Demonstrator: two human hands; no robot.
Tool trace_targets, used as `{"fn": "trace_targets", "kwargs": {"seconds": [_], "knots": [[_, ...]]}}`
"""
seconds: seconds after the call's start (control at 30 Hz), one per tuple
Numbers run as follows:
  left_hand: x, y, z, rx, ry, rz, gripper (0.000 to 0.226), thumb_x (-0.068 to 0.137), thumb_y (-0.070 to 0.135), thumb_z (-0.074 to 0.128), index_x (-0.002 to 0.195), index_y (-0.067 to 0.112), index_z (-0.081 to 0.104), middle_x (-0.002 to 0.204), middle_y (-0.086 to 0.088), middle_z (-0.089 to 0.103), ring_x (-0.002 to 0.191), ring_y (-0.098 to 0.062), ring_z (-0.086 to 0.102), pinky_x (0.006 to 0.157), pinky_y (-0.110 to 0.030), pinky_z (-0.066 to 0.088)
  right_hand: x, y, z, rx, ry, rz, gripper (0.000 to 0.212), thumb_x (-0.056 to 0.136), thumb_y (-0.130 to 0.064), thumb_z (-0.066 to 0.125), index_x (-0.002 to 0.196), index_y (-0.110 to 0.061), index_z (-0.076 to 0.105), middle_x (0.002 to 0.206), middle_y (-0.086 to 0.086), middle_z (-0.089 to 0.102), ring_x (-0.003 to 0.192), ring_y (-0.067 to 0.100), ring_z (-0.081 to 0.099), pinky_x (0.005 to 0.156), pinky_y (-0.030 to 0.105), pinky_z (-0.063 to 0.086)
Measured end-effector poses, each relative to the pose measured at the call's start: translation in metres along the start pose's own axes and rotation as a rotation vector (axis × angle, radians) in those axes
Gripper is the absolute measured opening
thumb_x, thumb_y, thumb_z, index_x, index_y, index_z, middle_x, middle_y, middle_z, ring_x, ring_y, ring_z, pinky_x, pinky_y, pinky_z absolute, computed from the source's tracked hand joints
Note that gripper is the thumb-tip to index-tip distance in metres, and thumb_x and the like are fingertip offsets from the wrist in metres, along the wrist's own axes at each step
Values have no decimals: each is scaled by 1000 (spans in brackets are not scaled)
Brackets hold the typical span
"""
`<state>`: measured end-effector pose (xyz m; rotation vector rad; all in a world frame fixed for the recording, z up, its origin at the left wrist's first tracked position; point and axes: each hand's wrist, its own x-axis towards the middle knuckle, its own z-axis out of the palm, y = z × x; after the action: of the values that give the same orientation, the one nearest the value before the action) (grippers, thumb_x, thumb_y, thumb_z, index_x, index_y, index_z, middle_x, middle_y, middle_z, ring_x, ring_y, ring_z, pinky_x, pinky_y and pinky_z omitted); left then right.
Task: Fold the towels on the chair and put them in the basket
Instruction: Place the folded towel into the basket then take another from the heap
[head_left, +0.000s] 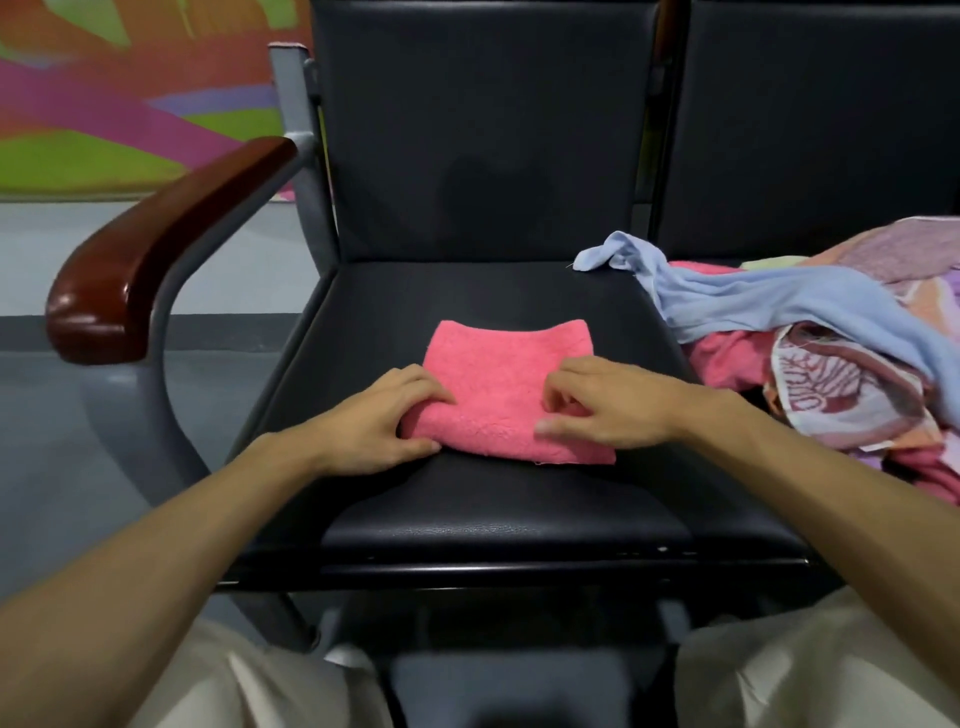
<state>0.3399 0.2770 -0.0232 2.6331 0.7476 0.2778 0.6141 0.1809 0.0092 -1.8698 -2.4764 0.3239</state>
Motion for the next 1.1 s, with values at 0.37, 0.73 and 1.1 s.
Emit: {"fn": "trace_targets", "kwargs": {"seconds": [0.37,0.73,1.1], "knots": [[15,20,-5,-195,226,-186,24,92,27,56,112,30,43,101,-1,59,88,-20,59,80,-38,49,-23,0,-1,-21,151,70,27,85,-26,58,108,-13,53,98,-1,58,96,25,56,83,36,42],[14,50,-7,-290,270,-351,32,101,40,37,122,17,41,112,-3,57,99,-17,54,82,-28,37,-42,-4,-6,706,238,261,6,87,-16,65,91,-20,67,90,2,67,80,19,67,60,31,56],[56,33,-2,-87,232,-796,53,94,55,45,121,9,44,123,-14,57,108,-32,57,90,-42,48,3,12,2,599,153,524,9,91,-24,62,96,-18,67,90,5,65,67,22,67,41,21,48]]}}
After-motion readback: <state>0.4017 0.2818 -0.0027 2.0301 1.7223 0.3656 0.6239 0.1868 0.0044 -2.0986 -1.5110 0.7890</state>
